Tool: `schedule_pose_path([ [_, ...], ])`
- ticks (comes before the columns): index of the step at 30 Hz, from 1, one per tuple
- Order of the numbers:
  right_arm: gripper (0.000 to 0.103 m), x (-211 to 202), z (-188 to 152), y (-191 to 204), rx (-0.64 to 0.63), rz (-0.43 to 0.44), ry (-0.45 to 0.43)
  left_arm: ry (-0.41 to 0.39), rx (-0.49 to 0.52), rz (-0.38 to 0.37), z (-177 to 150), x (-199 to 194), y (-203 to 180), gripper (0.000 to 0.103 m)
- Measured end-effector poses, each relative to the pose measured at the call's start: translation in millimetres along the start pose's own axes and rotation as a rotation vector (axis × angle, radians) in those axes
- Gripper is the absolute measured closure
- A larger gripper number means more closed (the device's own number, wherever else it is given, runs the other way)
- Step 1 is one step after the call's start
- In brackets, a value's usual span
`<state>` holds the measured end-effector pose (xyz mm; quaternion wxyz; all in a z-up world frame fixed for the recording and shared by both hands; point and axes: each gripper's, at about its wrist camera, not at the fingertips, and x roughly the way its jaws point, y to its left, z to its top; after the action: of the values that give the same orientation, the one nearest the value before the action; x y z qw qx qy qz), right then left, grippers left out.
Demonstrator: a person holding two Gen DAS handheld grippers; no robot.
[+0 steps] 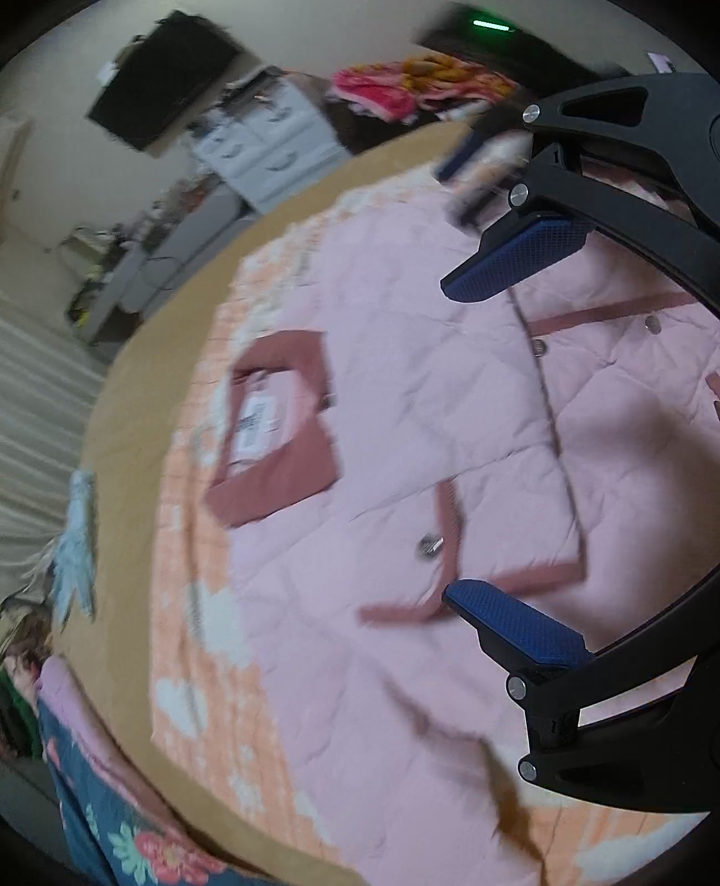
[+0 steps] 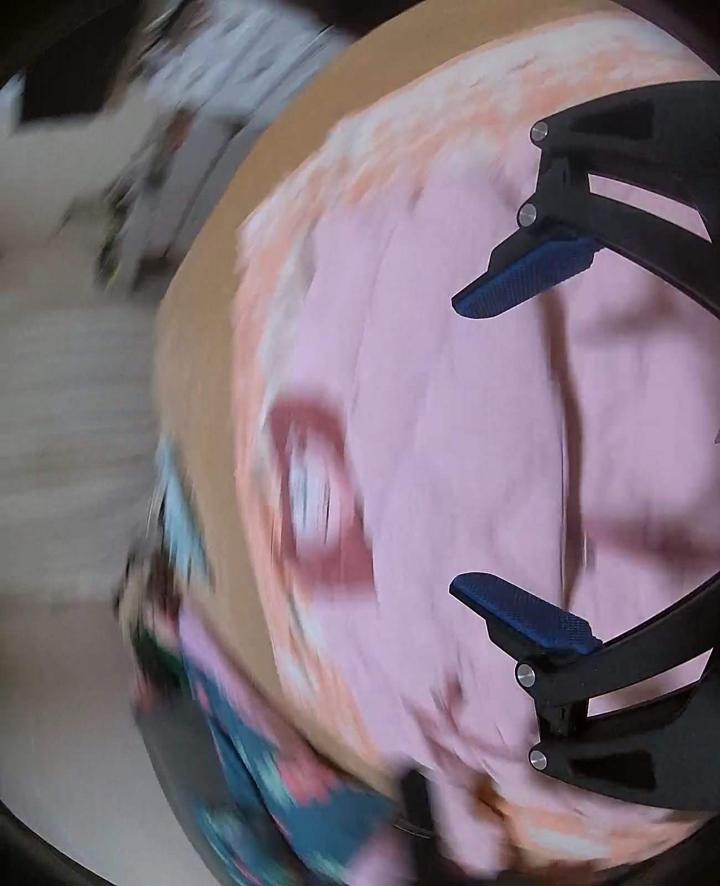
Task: Fold large clothes
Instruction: 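Lay the sleeve and jacket side over the body, open the right tool, then move the left tool to the ribbed cuff of the other sleeve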
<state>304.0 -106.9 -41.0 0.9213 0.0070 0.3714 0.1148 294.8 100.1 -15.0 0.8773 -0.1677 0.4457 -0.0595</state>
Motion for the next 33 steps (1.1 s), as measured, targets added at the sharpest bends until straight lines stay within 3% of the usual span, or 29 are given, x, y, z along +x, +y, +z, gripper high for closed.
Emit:
schedule_pose_path([
  [5,0.009,19,10,-43,0.056,-0.044,0.044,0.091,0.035,0.058,-20,42,-5,0.009],
  [8,0.009,49,7,-59,0.078,-0.07,0.138,0.139,0.038,0.114,-31,65,3,0.009],
  [10,0.009,74,-3,-73,0.097,-0.14,0.228,0.138,0.049,0.133,-38,72,8,0.009],
  [12,0.006,94,-20,-85,0.132,-0.125,0.259,0.129,0.058,0.135,-40,74,9,0.009],
  [16,0.006,78,-25,-81,0.135,-0.112,0.211,0.118,0.061,0.144,-40,64,9,0.009],
  [23,0.004,-18,-27,-55,0.108,0.002,0.038,0.052,0.046,0.2,-42,21,5,0.009],
  [33,0.004,-77,-36,-22,0.077,0.048,-0.032,-0.014,-0.021,0.195,-66,-33,17,0.009],
])
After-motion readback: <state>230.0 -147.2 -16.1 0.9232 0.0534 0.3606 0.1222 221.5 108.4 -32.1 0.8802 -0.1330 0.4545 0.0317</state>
